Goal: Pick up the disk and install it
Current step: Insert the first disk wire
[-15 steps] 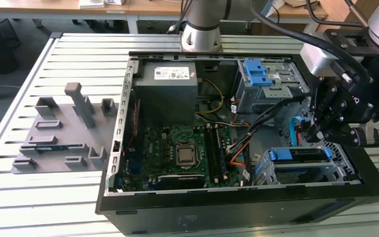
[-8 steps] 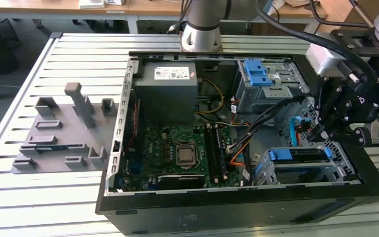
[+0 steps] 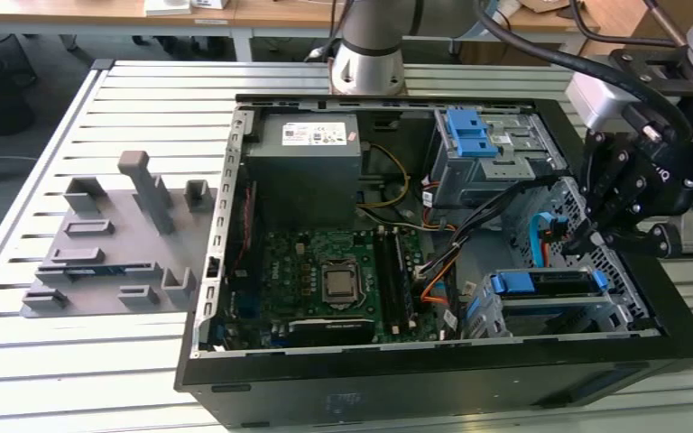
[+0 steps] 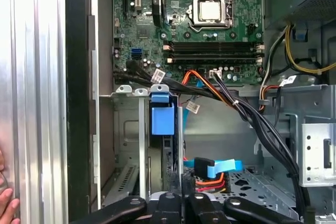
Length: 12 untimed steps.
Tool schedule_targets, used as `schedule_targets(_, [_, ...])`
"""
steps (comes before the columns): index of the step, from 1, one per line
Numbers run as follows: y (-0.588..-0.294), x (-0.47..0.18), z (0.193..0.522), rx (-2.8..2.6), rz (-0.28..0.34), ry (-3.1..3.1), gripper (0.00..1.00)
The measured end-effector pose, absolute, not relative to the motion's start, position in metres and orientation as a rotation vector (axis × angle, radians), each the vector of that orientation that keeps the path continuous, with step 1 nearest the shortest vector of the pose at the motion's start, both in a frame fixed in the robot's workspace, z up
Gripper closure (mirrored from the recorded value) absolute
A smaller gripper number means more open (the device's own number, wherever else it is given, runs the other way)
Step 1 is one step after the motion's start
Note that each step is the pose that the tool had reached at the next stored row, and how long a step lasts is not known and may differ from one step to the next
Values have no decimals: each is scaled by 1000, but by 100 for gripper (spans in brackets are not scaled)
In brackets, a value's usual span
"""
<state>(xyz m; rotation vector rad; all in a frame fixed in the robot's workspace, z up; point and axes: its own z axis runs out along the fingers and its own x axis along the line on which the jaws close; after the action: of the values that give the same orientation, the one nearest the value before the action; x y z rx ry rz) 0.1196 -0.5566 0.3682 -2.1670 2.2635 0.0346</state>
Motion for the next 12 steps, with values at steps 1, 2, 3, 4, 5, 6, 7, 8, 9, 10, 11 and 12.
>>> schedule_targets(1, [-556, 120, 368, -2167, 35, 2263, 89])
schedule_targets(2, [-555, 121, 368, -2167, 35, 2263, 83])
schedule_targets(3, [-555, 121, 368, -2167, 35, 2264, 77])
schedule_targets(4, [-555, 121, 367, -2167, 34, 2263, 77])
schedule_targets(5, [-555, 121, 367, -2166, 33, 2263, 70])
schedule_targets(6, [-555, 121, 367, -2165, 30, 2261, 70])
schedule_targets(7, [-555, 121, 367, -2163, 27, 2260, 70])
schedule_targets(8, [-555, 121, 366, -2163, 25, 2259, 70])
schedule_targets(9, [-555, 121, 366, -2163, 25, 2259, 70])
schedule_targets(10, [-555, 122, 366, -2163, 25, 2259, 70])
schedule_targets(11, [-555, 122, 366, -2163, 25, 2259, 70])
schedule_targets(12, [-555, 122, 365, -2163, 26, 2259, 70])
